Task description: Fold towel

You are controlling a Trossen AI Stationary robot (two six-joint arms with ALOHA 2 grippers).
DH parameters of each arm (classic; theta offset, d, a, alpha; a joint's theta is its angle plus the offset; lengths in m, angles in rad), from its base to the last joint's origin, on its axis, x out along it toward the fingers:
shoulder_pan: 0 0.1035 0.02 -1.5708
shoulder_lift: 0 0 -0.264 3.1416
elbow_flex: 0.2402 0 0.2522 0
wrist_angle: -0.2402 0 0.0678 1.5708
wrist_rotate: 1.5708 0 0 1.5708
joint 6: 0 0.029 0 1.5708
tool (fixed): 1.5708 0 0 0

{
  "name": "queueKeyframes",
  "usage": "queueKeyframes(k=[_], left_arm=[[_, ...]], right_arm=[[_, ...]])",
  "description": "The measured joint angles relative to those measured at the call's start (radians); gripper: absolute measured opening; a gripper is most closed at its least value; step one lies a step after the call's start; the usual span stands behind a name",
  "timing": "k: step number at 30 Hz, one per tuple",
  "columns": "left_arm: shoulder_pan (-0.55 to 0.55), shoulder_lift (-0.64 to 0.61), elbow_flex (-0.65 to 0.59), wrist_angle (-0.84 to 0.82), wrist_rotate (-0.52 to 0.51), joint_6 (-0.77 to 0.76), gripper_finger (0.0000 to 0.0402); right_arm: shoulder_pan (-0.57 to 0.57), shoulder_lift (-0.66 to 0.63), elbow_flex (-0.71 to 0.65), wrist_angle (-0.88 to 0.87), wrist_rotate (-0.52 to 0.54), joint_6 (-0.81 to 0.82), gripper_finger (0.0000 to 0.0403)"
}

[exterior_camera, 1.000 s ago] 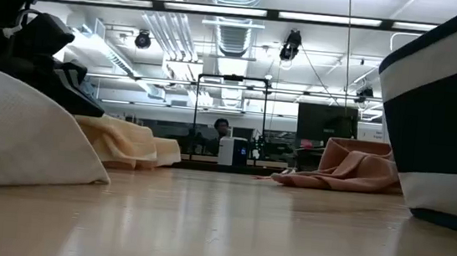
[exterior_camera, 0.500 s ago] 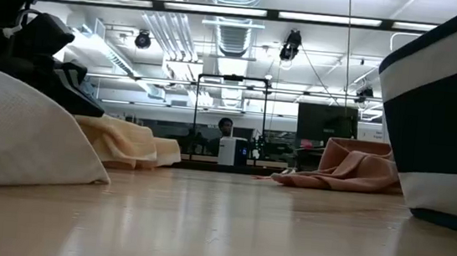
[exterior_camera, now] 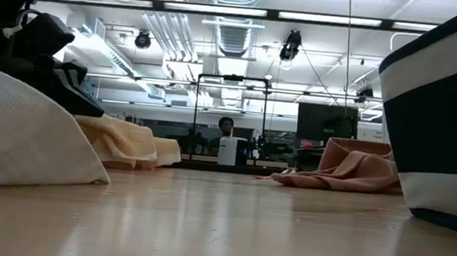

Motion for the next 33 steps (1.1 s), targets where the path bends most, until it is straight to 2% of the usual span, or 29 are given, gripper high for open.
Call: queueKeyframes(k=[20,26,31,33], left_arm=[[0.0,0.0,0.0,0.0,0.0,0.0,0.0],[0.0,0.0,0.0,0.0,0.0,0.0,0.0],[0.0,0.0,0.0,0.002,0.0,0.121,0.0],[0.0,0.0,0.0,0.035,0.0,0.097,0.0]], right_arm=[[0.0,0.0,0.0,0.003,0.0,0.002,0.0],[0.0,0.0,0.0,0.003,-0.008,0.113,0.0],[0.0,0.0,0.0,0.004,-0.026,0.093,0.0],[0.0,0.0,-0.002,0.026,-0.026,0.046,0.0]])
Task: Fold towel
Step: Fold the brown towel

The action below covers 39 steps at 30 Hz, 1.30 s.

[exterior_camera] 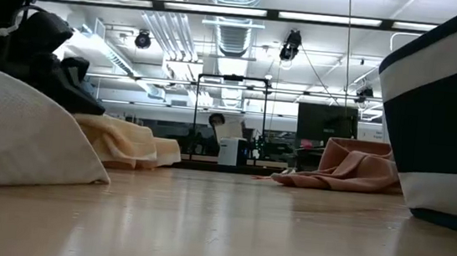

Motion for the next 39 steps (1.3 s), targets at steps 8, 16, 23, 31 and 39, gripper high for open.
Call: queueKeyframes(k=[8,16,23,31,39], left_arm=[[0.001,0.0,0.0,0.271,-0.002,-0.142,0.0],[0.001,0.0,0.0,0.52,0.003,-0.467,0.0],[0.001,0.0,0.0,0.651,-0.002,-0.498,0.0],[0.002,0.002,0.01,0.831,-0.012,-0.434,0.0],[0.002,0.126,0.205,0.528,-0.038,-0.324,0.0]], right_arm=[[0.0,0.001,0.036,0.135,0.0,-0.137,0.0],[0.0,0.07,0.154,0.114,0.004,-0.208,0.0],[0.0,0.182,0.245,0.066,0.005,-0.241,0.0],[0.0,0.302,0.344,0.074,0.0,-0.225,0.0],[0.0,0.385,0.437,0.071,0.064,-0.264,0.0001]])
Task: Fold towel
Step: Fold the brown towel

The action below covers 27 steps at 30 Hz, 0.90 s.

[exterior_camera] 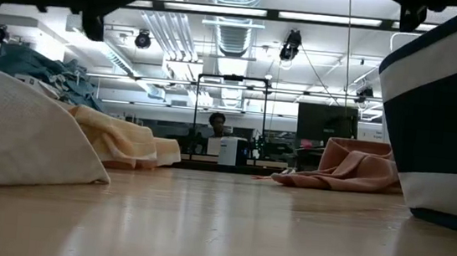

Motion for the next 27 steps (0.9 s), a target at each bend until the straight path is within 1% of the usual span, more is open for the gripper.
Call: queueKeyframes(k=[3,5,8,9,11,14,16,18,21,23,25,27], left_arm=[[0.0,0.094,0.102,-0.079,-0.078,0.101,0.0],[0.001,0.157,0.172,-0.111,-0.154,0.224,0.0],[0.004,0.25,0.277,-0.132,-0.271,0.383,0.0],[0.009,0.282,0.303,-0.145,-0.295,0.418,0.0],[0.028,0.343,0.352,-0.192,-0.304,0.443,0.0003],[0.061,0.424,0.402,-0.298,-0.296,0.411,0.0011],[0.091,0.482,0.424,-0.366,-0.289,0.371,0.0017],[0.126,0.532,0.438,-0.389,-0.245,0.333,0.0023],[0.181,0.594,0.473,-0.382,-0.106,0.29,0.0032],[0.215,0.634,0.502,-0.383,-0.004,0.269,0.0036],[0.242,0.669,0.533,-0.384,0.091,0.252,0.004],[0.262,0.699,0.563,-0.383,0.168,0.245,0.0043]], right_arm=[[0.0,0.019,0.032,-0.059,0.107,-0.03,0.0012],[0.0,0.043,0.065,-0.135,0.226,-0.029,0.0028],[0.0,0.089,0.115,-0.309,0.495,0.079,0.0059],[-0.002,0.106,0.134,-0.381,0.557,0.117,0.007],[-0.001,0.143,0.171,-0.523,0.609,0.205,0.0092],[-0.012,0.209,0.23,-0.701,0.598,0.378,0.012],[-0.026,0.254,0.262,-0.795,0.551,0.475,0.0133],[-0.046,0.303,0.29,-0.852,0.49,0.566,0.0141],[-0.096,0.371,0.321,-0.912,0.376,0.665,0.0144],[-0.137,0.414,0.342,-0.931,0.314,0.687,0.0141],[-0.182,0.461,0.366,-0.952,0.274,0.698,0.0138],[-0.228,0.508,0.398,-0.984,0.265,0.697,0.0136]])
